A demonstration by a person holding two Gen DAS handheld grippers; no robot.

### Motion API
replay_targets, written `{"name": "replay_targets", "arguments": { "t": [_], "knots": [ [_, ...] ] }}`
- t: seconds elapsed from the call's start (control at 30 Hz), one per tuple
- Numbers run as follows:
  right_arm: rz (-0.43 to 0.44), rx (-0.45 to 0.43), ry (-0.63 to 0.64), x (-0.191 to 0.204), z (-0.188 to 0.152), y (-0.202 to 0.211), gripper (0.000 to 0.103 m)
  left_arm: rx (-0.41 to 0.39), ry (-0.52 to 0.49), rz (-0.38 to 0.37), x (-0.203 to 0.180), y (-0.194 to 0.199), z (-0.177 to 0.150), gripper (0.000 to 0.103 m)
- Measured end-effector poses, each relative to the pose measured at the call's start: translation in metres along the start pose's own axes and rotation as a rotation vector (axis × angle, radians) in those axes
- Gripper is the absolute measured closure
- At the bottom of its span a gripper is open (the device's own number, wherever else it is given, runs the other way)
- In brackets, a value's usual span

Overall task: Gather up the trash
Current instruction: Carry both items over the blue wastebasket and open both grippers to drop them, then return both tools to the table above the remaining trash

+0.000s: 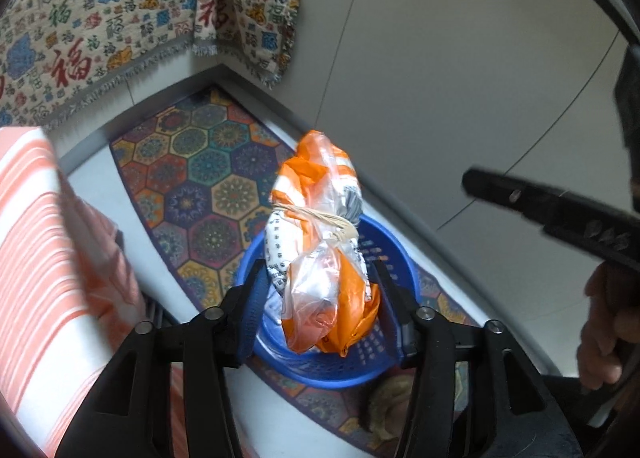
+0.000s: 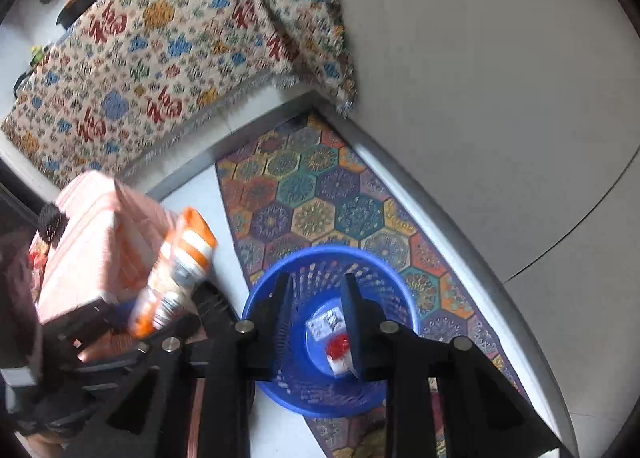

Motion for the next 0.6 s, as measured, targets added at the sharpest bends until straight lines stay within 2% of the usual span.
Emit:
{"name": "replay_targets", "arguments": {
  "t": [0.03,0.07,0.2,0.33,0.43,0.6],
  "knots": [
    [-0.003,-0.011,-0.007,-0.001,0.002,0.002,0.065,0.008,0.002,0.001,-0.001,-0.004,-0.001,0.04],
    [-0.007,-0.024,-0.014,-0.002,0.004,0.005,0.061,0.014,0.004,-0.002,-0.001,-0.007,-0.003,0.035],
    [-0.015,-0.072,-0.028,-0.004,0.012,0.015,0.061,0.019,0.014,-0.015,-0.002,-0.011,-0.004,0.034],
    [-0.011,-0.1,-0.026,-0.002,0.017,0.023,0.061,0.003,0.011,-0.007,-0.001,0.0,-0.005,0.034],
    [-0.02,-0.139,-0.005,0.002,0.022,0.032,0.061,-0.042,0.006,0.001,0.001,0.028,-0.004,0.032],
    [-0.021,-0.223,0.068,0.029,0.027,0.053,0.061,-0.134,-0.004,0.052,0.024,0.103,-0.022,0.025]
  ]
}}
Point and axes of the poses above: each gripper's, at about its wrist camera, not at the fingertips, and y roughly against the way its jaws point, x to its left, z to its top, the point moved 9 cm from there along -y, roughly the way its jaws point, and after that the axes turned 10 degrees about -z, right-handed, at the moved point
